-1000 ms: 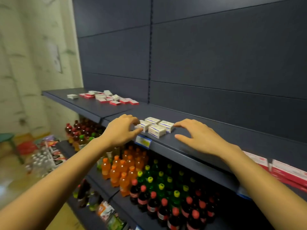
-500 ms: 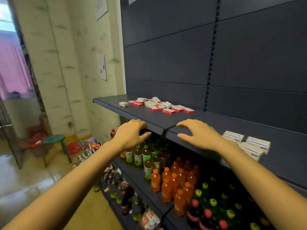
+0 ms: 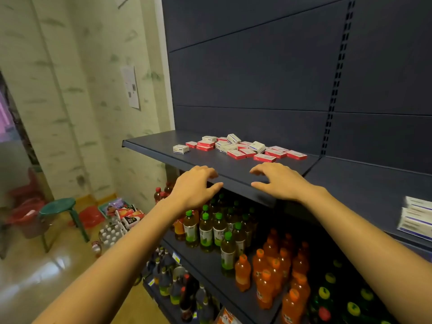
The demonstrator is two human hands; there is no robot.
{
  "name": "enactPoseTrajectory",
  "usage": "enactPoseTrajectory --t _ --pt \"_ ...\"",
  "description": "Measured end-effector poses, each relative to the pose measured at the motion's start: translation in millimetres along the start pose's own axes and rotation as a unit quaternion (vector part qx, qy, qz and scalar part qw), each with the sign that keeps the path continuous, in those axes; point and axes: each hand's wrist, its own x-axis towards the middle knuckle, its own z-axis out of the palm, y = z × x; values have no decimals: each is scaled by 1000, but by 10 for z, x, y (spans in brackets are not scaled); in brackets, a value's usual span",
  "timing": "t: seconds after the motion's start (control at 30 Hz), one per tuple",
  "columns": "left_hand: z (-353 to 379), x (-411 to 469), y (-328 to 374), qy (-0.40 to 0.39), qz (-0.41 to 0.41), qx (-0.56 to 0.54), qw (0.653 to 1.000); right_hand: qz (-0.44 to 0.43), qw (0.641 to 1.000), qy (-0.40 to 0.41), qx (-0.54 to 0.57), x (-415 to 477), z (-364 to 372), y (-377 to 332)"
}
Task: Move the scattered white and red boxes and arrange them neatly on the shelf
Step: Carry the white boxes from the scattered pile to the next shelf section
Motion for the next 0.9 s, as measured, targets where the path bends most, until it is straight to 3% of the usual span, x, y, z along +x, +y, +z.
enactPoseTrajectory --t 0.47,0.73,0.9 --pt "603 1532 -928 -39 76 -46 995 129 989 44 -48 1350 259 749" --pt "812 2183 -1167 -46 143 -91 984 218 969 -18 -113 1549 352 997" --pt "867 2565 -1245 -110 214 -131 962 249 960 -27 -127 1627 347 980"
